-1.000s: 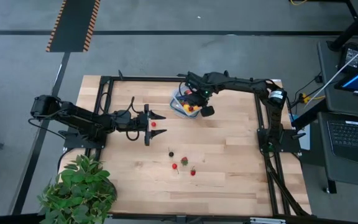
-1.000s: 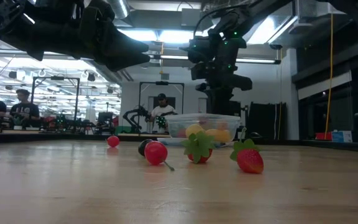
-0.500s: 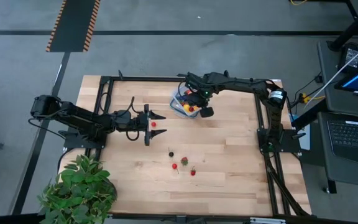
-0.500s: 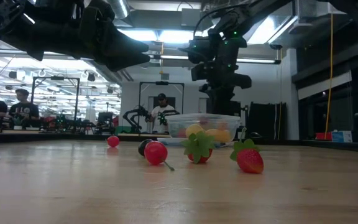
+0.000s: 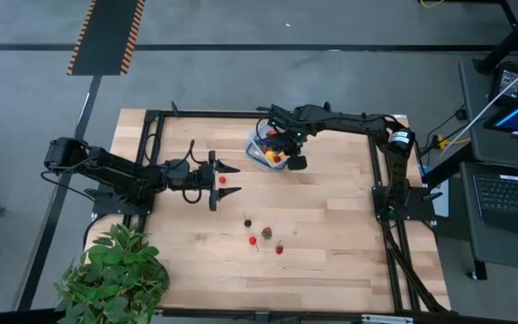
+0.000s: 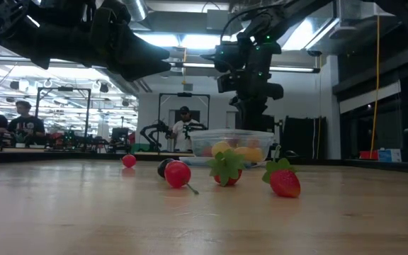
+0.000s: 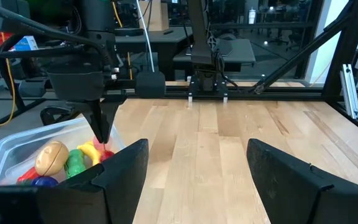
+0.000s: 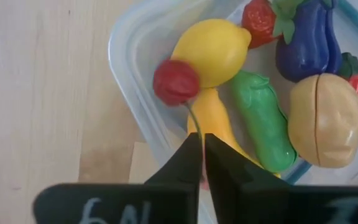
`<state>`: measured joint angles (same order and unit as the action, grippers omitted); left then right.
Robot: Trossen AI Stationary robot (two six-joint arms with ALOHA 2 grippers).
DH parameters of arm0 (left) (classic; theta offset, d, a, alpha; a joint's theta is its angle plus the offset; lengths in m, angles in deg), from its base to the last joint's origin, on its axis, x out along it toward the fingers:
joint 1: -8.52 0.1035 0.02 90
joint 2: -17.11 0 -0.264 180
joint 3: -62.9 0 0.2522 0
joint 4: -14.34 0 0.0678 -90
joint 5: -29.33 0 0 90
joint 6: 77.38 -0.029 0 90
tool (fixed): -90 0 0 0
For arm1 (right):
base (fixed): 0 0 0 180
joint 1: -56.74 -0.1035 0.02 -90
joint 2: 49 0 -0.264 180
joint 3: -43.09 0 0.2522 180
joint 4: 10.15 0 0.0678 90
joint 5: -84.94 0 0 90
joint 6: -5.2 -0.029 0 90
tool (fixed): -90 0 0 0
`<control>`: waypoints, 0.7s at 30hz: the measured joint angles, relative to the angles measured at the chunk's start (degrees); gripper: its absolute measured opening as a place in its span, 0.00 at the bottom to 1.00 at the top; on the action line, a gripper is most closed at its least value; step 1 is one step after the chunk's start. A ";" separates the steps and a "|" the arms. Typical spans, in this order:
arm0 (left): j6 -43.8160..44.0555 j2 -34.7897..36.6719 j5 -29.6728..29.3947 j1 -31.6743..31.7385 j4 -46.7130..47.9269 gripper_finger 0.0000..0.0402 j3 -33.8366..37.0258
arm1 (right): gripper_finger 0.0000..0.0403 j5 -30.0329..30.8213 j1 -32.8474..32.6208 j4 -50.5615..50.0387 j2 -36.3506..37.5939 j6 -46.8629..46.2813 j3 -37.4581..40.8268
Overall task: Pick and placing Produce into tupperware
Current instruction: Put the top right red cherry into the transparent container, then put the top red cherry into the transparent container
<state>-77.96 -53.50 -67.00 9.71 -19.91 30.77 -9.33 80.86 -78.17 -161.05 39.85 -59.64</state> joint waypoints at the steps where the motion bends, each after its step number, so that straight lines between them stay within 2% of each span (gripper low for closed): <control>1: 0.00 0.00 -0.01 0.01 -0.01 0.67 -0.01 | 0.08 -0.03 -0.12 0.00 0.00 -0.05 0.00; 10: -0.11 0.00 0.00 0.02 0.00 0.67 -0.02 | 0.24 0.11 -0.77 -0.07 0.00 1.11 -0.04; 17: -0.13 0.00 0.00 0.02 -0.01 0.67 0.00 | 0.25 0.16 -0.75 -0.45 0.38 1.55 -0.34; 21: -1.45 0.00 0.00 0.01 -0.01 0.67 0.00 | 0.23 1.33 -0.75 -1.03 0.58 1.40 -4.06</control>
<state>-79.41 -53.50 -67.00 9.72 -19.92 30.77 -8.00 80.12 -79.20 -160.47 41.26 -63.70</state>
